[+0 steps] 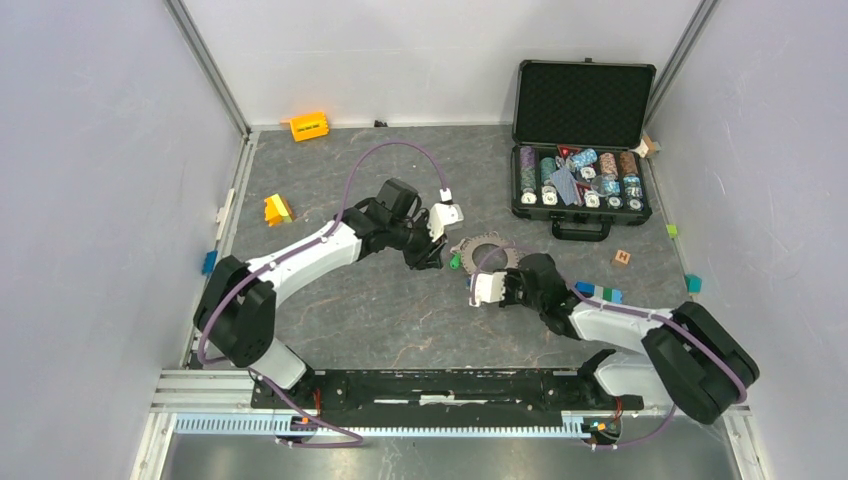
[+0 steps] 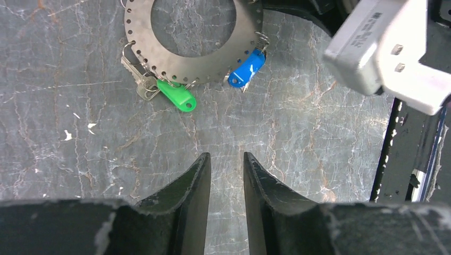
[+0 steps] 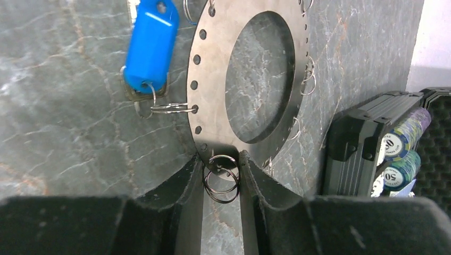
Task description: Put the keys on the keyring
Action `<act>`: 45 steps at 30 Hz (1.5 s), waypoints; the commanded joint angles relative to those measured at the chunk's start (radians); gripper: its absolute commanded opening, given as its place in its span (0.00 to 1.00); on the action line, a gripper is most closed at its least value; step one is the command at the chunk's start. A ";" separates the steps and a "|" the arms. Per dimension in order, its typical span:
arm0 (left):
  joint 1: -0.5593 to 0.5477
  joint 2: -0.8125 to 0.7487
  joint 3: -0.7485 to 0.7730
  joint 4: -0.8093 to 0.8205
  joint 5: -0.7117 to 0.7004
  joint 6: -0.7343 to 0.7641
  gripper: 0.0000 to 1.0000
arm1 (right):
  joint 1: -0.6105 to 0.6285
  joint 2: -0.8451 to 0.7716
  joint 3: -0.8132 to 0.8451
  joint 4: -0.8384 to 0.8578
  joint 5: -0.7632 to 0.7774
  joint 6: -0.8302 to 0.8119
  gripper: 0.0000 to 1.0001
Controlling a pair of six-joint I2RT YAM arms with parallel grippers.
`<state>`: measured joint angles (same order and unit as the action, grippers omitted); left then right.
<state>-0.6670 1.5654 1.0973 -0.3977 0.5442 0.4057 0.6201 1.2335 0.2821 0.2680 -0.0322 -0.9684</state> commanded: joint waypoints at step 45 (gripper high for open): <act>0.407 -0.601 -0.316 0.386 -0.401 -0.305 1.00 | -0.097 -0.315 0.355 -0.107 0.116 0.581 0.98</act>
<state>-0.3401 1.0302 0.8284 -0.1631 0.1677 0.2340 0.5293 0.9985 0.6804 0.0212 -0.0048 -0.5507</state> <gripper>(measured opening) 0.994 0.979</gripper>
